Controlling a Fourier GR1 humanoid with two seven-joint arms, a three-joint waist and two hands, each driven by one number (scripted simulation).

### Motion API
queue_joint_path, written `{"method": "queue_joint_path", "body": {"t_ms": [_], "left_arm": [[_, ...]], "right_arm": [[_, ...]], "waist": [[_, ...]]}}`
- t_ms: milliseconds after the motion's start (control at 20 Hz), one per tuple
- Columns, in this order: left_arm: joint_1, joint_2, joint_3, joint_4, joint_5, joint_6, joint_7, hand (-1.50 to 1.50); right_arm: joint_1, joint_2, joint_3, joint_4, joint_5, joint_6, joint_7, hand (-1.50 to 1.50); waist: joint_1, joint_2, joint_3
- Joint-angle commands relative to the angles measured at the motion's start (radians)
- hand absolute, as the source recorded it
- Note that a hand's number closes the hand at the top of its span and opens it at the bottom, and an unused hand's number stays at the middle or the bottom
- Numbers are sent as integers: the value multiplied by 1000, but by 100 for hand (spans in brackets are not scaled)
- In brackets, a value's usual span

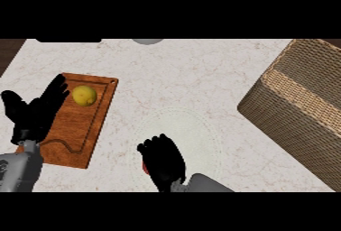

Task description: Pick the bell pepper from the placemat and place it in the basket

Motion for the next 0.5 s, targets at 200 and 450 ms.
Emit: {"method": "queue_joint_path", "body": {"t_ms": [200,450], "left_arm": [[-72,-11,25,58,-5,-10,20,0],[5,-8,7,7,-30,-18,-14,0]], "right_arm": [[-13,7,84,128,23,-74,-46,150],[-31,7,-29,109,-50,-137,142,150]], "waist": [[2,2,0],[19,1,0]]}}
